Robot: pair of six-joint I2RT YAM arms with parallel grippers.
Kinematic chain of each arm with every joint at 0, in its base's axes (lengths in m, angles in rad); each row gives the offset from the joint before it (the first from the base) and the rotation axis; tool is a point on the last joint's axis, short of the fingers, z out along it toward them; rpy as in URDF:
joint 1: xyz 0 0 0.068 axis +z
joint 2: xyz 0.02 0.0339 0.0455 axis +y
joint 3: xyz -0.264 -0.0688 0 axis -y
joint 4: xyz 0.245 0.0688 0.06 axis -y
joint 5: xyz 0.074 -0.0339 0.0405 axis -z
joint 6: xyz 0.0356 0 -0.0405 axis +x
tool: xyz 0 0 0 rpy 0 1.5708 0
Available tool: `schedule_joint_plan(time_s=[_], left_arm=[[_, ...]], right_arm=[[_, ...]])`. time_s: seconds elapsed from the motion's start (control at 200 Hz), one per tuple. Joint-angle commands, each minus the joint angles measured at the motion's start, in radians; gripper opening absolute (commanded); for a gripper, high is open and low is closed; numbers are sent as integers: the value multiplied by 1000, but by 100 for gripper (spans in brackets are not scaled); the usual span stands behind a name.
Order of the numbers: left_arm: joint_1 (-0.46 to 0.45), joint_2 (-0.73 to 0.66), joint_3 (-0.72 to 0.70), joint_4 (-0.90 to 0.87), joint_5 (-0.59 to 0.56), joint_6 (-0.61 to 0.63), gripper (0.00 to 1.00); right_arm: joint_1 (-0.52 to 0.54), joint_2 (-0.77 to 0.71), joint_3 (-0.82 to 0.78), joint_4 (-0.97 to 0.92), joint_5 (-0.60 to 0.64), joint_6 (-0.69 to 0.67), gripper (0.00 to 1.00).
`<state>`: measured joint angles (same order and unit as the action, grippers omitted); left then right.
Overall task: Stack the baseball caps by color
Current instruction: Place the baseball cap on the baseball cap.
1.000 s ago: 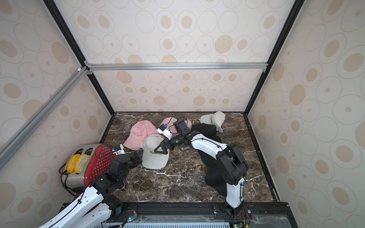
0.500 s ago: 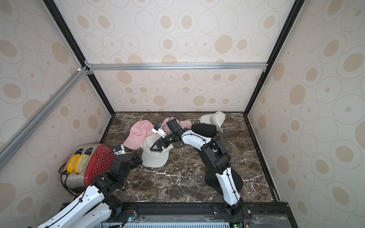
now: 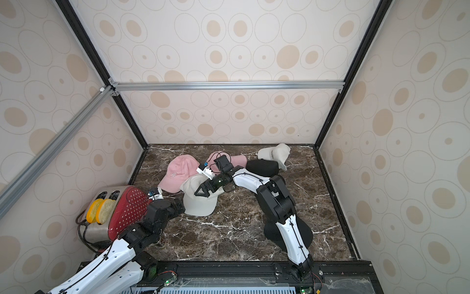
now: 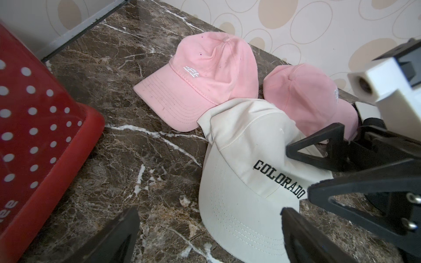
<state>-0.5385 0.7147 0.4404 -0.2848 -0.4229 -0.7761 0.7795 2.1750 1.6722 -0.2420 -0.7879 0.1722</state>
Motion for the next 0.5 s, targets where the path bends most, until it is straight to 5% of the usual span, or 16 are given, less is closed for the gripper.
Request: schedule_joint_plan(time_s=[0.0,0.31,0.496], left_arm=[[3,2,15,12,6,20,99],[4,68,22,110,50,59,99],[3,151,44,200,89,120,99]], right_arm=[[-17,-128,-63,34,124,41,100],[-232,-370,-299,107,370,116,100],[-381,-437,-314,10,588,-14,100]])
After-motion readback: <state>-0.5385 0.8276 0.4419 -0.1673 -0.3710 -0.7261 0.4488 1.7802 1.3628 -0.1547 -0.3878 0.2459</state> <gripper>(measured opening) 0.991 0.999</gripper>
